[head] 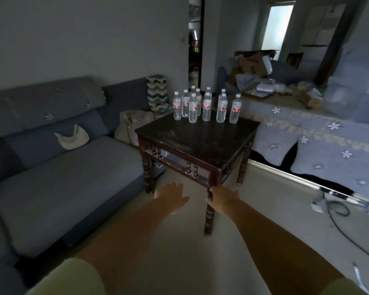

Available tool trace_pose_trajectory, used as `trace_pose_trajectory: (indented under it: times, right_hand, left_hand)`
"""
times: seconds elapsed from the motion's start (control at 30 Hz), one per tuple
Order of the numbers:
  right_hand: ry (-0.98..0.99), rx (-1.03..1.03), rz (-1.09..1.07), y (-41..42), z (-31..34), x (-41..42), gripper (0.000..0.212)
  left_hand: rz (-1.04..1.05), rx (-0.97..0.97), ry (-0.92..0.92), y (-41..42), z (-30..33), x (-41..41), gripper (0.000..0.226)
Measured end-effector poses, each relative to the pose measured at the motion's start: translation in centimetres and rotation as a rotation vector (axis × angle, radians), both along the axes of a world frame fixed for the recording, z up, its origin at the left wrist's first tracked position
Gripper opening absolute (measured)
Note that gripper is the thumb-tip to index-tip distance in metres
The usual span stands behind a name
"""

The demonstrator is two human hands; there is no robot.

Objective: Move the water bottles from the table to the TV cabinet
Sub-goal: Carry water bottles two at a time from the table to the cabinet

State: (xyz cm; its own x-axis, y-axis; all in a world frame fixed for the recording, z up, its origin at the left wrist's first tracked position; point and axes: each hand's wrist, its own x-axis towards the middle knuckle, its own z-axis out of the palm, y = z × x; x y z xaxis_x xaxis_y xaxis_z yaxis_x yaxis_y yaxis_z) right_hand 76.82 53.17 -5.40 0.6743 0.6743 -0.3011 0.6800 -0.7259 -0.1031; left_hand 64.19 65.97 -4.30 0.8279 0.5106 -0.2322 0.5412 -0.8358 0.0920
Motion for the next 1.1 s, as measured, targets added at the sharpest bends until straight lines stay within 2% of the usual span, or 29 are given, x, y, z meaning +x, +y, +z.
trace_pose_trajectory:
  times: [0.07, 0.2, 0.4, 0.57, 0.7, 0.93, 1.1]
  right_hand:
    - [0.001, 0.016, -0.018, 3.8, 0.7, 0.6, 0.047]
    - [0.003, 0.046, 0.01, 11.1, 2.2, 0.7, 0.049]
    - [0.021, 0.004, 0.014, 16.9, 1.5, 2.4, 0.045]
    - [0.031, 0.001, -0.044, 20.4, 0.2, 6.5, 0.049]
    - [0.071, -0.034, -0.068, 24.1, 0.0, 11.8, 0.046]
    - [0.092, -0.06, -0.062, 32.2, 0.3, 24.3, 0.053]
    - [0.049, -0.041, -0.094, 36.3, 1.4, 33.1, 0.056]
  left_hand:
    - [-0.034, -0.004, -0.027, 4.0, 0.8, 1.3, 0.061]
    - [-0.059, -0.01, -0.132, 12.3, 1.3, 3.0, 0.045]
    - [-0.023, -0.011, -0.042, 18.7, -1.0, 4.2, 0.055]
    - [-0.048, -0.005, -0.013, 23.5, -1.1, 8.0, 0.056]
    - [-0.067, -0.025, -0.063, 27.8, -0.9, 13.0, 0.045]
    - [-0.045, -0.028, 0.058, 34.7, -0.4, 24.7, 0.059]
    - [0.007, -0.03, -0.023, 39.2, 0.8, 32.8, 0.056]
